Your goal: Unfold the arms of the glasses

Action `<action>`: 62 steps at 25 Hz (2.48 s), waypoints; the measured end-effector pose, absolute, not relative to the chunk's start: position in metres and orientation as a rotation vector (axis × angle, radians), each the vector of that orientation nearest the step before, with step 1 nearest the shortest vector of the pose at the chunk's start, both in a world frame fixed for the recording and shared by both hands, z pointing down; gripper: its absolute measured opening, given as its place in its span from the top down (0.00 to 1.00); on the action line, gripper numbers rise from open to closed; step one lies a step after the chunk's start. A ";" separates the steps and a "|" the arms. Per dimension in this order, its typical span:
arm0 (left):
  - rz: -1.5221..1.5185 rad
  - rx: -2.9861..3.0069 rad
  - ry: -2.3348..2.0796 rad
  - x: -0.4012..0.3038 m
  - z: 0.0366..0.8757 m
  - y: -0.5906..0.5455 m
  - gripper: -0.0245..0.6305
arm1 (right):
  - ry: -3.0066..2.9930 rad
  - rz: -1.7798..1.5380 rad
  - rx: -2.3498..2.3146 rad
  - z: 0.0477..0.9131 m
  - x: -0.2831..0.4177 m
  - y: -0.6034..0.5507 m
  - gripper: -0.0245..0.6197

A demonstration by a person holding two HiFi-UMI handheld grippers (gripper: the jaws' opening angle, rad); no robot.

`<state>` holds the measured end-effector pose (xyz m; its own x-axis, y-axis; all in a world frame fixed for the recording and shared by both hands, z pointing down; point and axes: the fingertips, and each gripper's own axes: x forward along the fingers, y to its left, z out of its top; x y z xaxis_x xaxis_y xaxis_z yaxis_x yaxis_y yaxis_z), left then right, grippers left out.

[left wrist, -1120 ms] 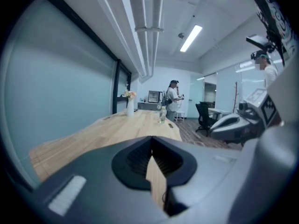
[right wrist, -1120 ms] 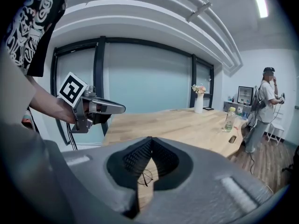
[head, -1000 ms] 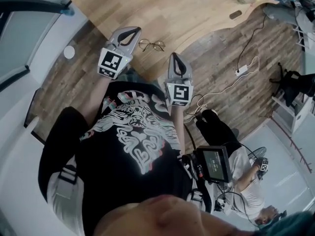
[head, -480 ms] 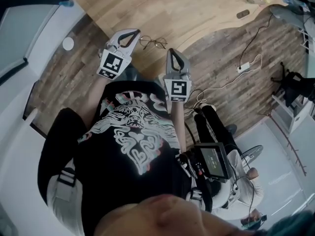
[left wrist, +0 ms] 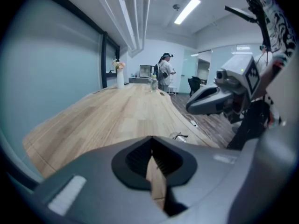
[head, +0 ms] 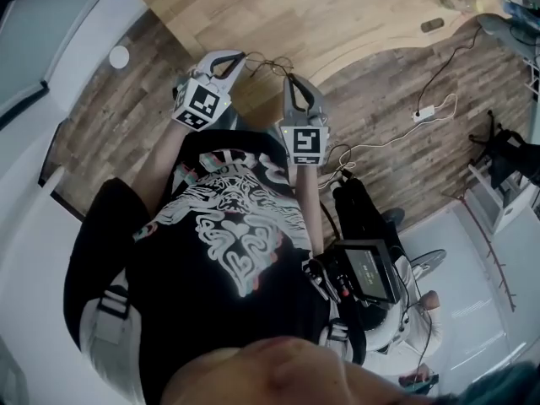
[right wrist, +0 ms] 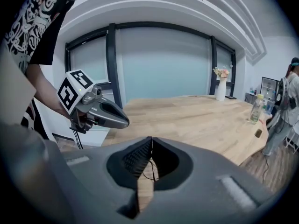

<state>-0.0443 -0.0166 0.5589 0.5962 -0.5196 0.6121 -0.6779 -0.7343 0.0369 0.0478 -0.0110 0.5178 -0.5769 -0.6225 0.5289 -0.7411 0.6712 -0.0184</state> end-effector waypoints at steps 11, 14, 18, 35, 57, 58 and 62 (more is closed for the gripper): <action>0.978 2.540 -0.763 -0.028 0.597 0.009 0.98 | -2.405 0.308 0.915 0.541 0.033 -0.018 0.96; 0.986 2.532 -0.709 -0.024 0.602 0.015 0.98 | -2.407 0.299 0.879 0.544 0.029 -0.019 0.96; 1.002 2.530 -0.659 -0.021 0.609 0.018 0.98 | -2.396 0.258 0.809 0.551 0.025 -0.018 0.96; 1.019 2.546 -0.607 -0.011 0.616 0.009 0.98 | -2.261 -0.011 0.430 0.592 0.008 -0.005 0.87; 1.043 2.535 -0.586 -0.012 0.618 -0.008 0.98 | -2.238 -0.187 0.258 0.598 -0.010 -0.007 0.96; 1.044 2.536 -0.584 -0.011 0.618 -0.008 0.98 | -2.234 -0.195 0.254 0.598 -0.009 -0.007 0.96; 1.056 2.544 -0.576 -0.010 0.619 -0.010 0.98 | -2.252 -0.203 0.283 0.595 -0.007 -0.008 0.96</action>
<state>-0.0096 -0.0097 0.6187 0.6447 -0.2394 0.7260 -0.4807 -0.8654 0.1414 -0.0070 -0.0077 0.5951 -0.6247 -0.2700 0.7327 -0.1344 0.9615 0.2398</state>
